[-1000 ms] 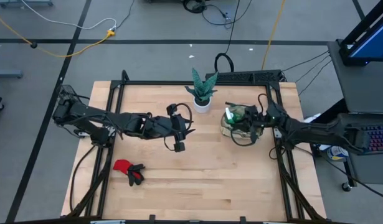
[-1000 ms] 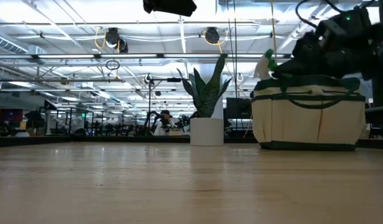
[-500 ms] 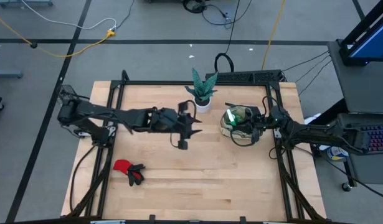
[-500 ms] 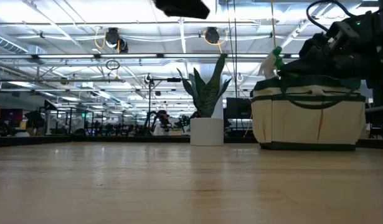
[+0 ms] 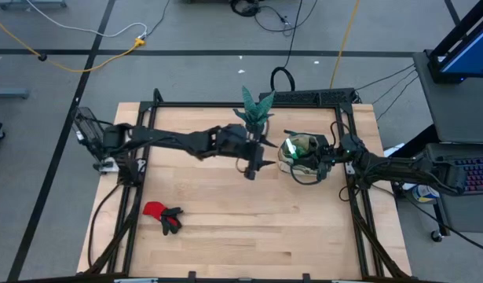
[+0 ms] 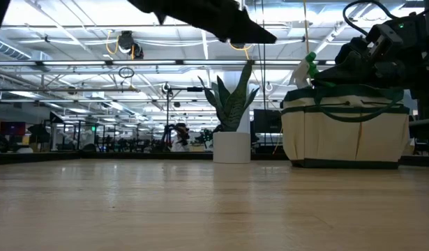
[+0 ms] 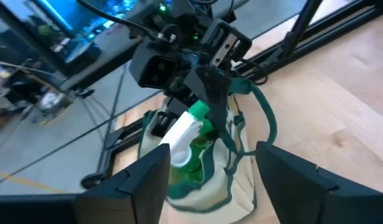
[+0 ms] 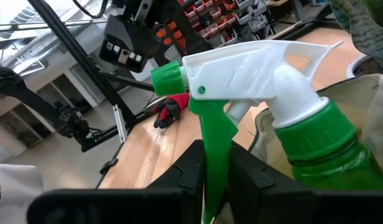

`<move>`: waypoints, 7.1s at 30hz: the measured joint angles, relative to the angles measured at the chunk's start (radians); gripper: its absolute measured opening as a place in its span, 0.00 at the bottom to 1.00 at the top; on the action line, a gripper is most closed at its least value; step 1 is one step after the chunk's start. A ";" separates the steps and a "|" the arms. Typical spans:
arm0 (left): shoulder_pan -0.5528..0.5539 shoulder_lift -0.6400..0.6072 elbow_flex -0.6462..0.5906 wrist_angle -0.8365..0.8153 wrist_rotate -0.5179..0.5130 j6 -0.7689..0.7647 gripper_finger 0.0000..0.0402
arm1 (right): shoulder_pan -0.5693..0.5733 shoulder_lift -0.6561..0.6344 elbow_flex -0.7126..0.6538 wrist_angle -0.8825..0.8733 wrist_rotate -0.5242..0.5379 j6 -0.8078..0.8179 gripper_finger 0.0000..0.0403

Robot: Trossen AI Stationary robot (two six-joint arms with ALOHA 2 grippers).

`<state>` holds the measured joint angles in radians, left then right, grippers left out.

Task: Pick & Place Garden tools in Gardening bag
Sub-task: Put the green spray bottle into the gardening bag, then put the red gloves into the gardening bag

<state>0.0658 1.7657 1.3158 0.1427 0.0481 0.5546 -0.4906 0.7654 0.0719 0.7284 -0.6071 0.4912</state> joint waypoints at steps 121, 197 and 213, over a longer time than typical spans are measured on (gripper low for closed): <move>0.006 0.219 0.367 -0.593 0.191 -0.027 0.19 | 0.055 0.236 0.084 0.314 0.032 -0.242 0.44; -0.076 0.295 0.668 -1.112 0.082 -0.060 0.18 | 0.486 0.251 0.083 0.194 0.530 -0.358 0.42; -0.076 0.295 0.668 -1.154 0.048 -0.078 0.48 | 0.486 0.251 0.083 0.148 0.529 -0.358 0.42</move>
<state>-0.0103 2.0605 1.9842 -1.0113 0.0962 0.4771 -0.0044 1.0161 0.1547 0.8764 -0.0781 0.1331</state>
